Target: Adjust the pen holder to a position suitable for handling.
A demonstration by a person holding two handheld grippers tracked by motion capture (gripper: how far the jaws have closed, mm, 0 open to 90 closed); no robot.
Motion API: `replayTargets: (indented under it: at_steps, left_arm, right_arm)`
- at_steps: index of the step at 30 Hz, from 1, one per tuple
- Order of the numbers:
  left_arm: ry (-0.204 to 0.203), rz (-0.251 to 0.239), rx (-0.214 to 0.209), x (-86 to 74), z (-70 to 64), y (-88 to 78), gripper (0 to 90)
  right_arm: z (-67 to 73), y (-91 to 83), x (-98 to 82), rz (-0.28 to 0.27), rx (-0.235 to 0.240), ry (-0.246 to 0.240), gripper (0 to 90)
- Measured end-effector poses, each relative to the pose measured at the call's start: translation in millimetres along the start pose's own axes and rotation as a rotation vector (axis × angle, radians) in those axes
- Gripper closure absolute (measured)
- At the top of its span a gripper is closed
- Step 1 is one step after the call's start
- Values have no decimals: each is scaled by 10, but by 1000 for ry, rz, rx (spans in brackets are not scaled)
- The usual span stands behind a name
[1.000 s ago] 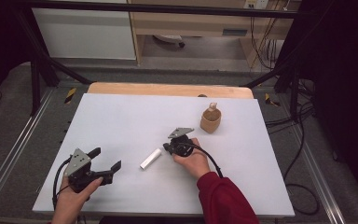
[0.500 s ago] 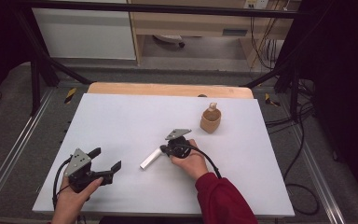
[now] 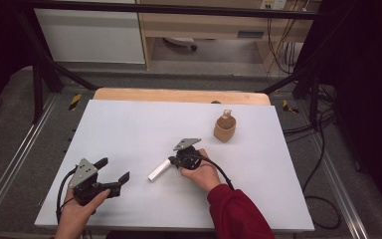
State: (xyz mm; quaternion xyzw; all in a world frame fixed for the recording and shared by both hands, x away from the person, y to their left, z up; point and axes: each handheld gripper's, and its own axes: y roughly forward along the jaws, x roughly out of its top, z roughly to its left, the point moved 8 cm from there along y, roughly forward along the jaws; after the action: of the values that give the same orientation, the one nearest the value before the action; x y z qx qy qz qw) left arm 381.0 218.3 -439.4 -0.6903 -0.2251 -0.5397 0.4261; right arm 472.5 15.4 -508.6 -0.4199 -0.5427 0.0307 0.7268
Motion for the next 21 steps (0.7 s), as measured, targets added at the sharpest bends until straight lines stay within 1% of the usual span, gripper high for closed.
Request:
replayTargets:
  at_steps: [3,4,6,8,9,10,14,15,16,17,18,19,20,21]
  left_arm:
    - [0,0,1,0,2,0,68]
    - [0,0,1,0,2,0,68]
    - [0,0,1,0,3,-1,68]
    - [1,-1,2,1,3,-2,68]
    - [1,-1,2,1,3,-2,68]
    - [1,-1,1,1,3,-2,68]
    - [1,-1,4,2,10,-6,68]
    - [1,-1,5,2,11,-7,68]
    - [1,-1,5,2,12,-8,68]
    - [1,-1,5,2,12,-9,68]
    - [1,-1,5,2,12,-9,68]
    - [1,-1,5,3,13,-9,68]
    - [1,-1,5,3,13,-9,68]
    - [1,-1,6,3,14,-10,68]
  right_arm:
    - [63,10,4,3,10,0,900]
    - [63,10,4,3,10,0,900]
    - [132,24,18,6,18,3,900]
    - [154,30,27,3,22,-2,900]
    - [211,40,41,3,29,0,900]
    - [211,40,41,3,29,0,900]
    - [384,71,63,4,49,-7,900]
    - [384,71,63,4,49,-7,900]
    - [466,82,64,6,57,-9,900]
    - [466,82,64,6,57,-9,900]
    - [545,90,67,6,65,-14,900]
    - [585,94,70,5,68,-17,900]
    - [618,94,72,7,68,-21,900]
    - [618,94,72,7,68,-21,900]
